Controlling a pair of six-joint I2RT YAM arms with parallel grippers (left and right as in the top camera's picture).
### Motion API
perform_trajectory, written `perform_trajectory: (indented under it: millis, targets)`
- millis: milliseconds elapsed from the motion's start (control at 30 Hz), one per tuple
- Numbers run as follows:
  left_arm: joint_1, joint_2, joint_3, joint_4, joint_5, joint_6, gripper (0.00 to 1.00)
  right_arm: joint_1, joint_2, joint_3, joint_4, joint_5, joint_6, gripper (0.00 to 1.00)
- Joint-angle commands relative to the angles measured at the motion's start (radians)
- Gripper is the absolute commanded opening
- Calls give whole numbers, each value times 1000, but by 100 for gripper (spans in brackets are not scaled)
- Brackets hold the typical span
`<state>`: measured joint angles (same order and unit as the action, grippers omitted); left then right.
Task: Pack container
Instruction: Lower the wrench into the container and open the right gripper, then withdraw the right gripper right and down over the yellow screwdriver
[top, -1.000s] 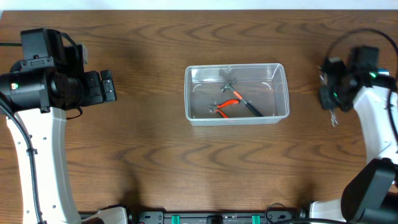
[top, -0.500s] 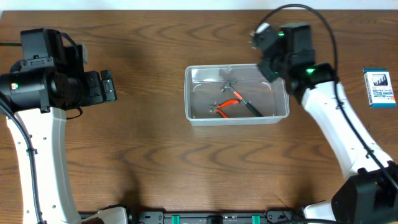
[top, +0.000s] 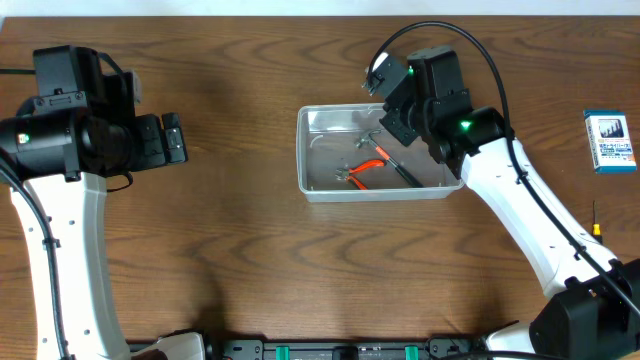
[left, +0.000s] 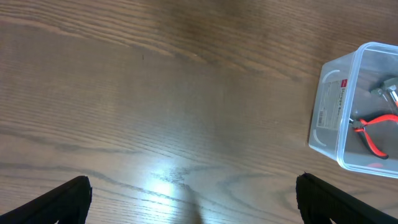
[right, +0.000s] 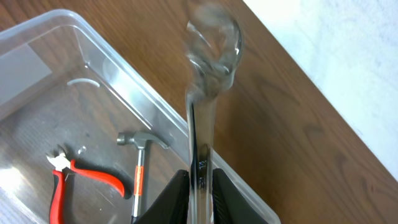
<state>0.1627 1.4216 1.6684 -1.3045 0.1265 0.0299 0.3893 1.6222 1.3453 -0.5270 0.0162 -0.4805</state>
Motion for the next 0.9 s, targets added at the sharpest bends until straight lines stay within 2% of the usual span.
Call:
perform_trajectory:
  millis: [0,167,367,467,600,633,733,867]
  targets:
    - [5,3,18,-4,-8,-1,98,4,0,-40,-8,2,-8,17]
    - [5,3,18,-4,-8,-1,98,4,0,-138,-4,2,-8,19]
    - [5,3,18,-4,-8,-1,98,4,0,-206,4,2,-5,15]
    - [5,3,18,-4,-8,-1,98,4,-1,-203,42,3,26,19]
    - [5,3,18,-5,-8,-1,98,4,-1,-177,110,9,115,35]
    - [5,3,18,-7,-8,-1,98,4,-2,-164,116,25,135,46]
    - [5,3,18,-17,-8,-1,98,-2,-10,-121,107,123,212,99]
    - [5,3,18,-24,-8,-1,98,-42,-53,-89,70,267,288,99]
